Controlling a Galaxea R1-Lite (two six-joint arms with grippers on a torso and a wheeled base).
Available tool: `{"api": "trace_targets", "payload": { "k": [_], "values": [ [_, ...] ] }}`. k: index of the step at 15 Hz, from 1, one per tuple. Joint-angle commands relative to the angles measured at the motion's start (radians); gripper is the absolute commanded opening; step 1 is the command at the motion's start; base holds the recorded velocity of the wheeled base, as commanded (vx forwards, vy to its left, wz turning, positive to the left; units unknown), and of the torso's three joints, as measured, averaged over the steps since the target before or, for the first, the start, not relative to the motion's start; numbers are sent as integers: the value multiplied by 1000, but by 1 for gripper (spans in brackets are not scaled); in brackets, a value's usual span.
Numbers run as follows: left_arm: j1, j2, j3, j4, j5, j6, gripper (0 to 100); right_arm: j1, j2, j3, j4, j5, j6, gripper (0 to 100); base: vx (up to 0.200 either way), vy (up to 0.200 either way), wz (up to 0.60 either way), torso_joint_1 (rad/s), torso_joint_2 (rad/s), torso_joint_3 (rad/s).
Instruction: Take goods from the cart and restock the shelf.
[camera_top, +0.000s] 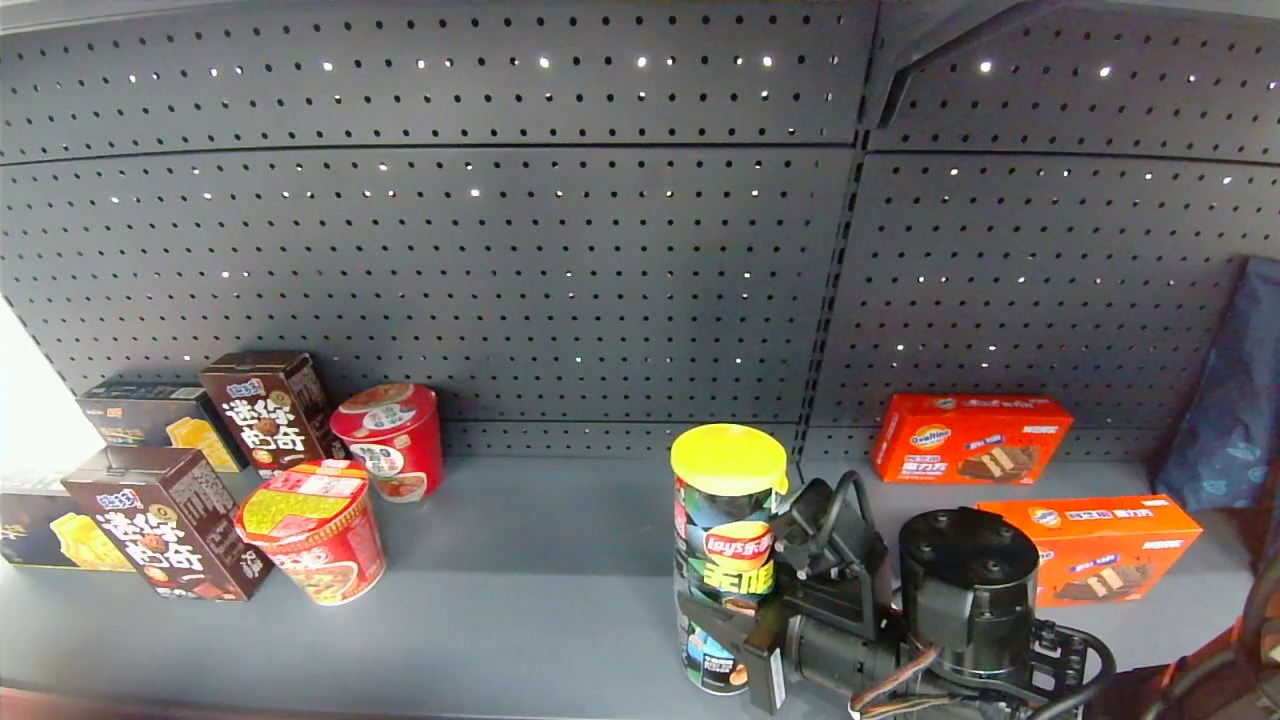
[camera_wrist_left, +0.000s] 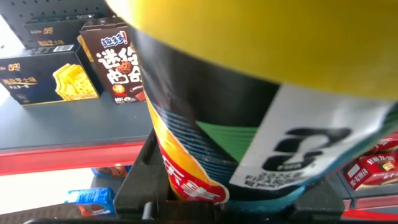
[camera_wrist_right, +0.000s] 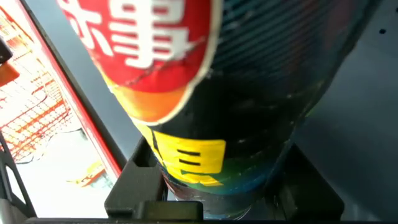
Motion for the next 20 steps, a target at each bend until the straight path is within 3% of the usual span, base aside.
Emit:
{"api": "trace_targets", "payload": {
  "k": [1,4,5,10,14,18,20],
  "values": [
    [1,-11,6,1,1,0,0,10,0,2,-10,1,0,0,0,0,0,0,0,0],
    [1,-20,13,1,1,0,0,11,4,10,-13,5,9,0,0,0,0,0,0,0],
    [1,-20,10,1,1,0,0,11,3,16,-13,3,9,100,0,0,0,0,0,0],
    [1,-22,9,1,1,0,0,11,-68,102,-35,6,5,100,0,0,0,0,0,0],
    [3,-22,3,1,1,0,0,5,-263,295,-25,6,2,100,0,0,0,0,0,0],
    [3,-22,1,1,1,0,0,-84,-424,421,11,0,-5,100,0,0,0,0,0,0],
    [1,-22,4,-1,1,1,0,-113,-444,410,42,-15,-6,100,0,0,0,0,0,0]
  ]
}}
